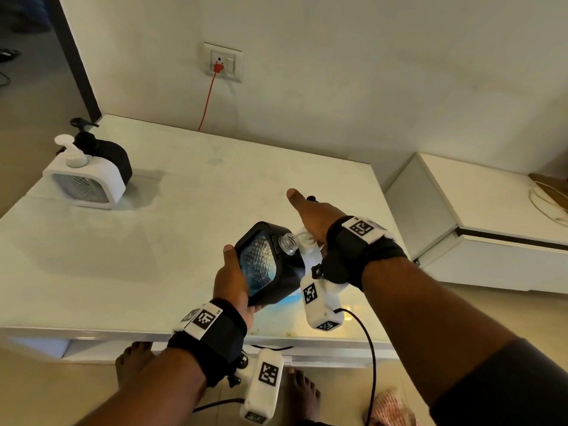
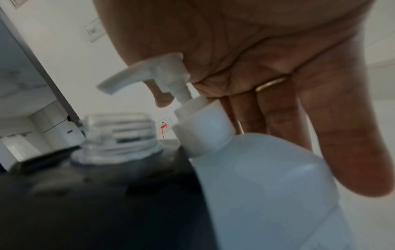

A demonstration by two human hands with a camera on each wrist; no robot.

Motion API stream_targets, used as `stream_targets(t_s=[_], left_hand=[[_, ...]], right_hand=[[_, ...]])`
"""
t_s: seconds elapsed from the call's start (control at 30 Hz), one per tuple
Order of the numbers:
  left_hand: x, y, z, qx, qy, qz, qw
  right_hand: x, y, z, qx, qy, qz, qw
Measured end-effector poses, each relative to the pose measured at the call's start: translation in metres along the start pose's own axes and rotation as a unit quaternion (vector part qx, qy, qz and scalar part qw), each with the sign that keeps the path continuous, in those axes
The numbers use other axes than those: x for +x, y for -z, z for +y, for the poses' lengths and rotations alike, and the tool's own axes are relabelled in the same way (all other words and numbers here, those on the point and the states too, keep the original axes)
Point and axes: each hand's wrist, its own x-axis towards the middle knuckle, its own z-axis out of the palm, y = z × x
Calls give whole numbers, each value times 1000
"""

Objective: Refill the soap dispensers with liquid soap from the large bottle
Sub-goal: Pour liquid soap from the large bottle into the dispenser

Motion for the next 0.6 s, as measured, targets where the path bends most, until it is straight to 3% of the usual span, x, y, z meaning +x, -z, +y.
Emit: stream_targets(t_s=[0.23,0.6], left_hand=[[-1,-1,0,-2,8,1,1000],[-1,1,0,-10,12,-11,1000]], right_hand=[[-2,-2,1,57,4,-31,998],[6,-7,5,41,3,-16,999]])
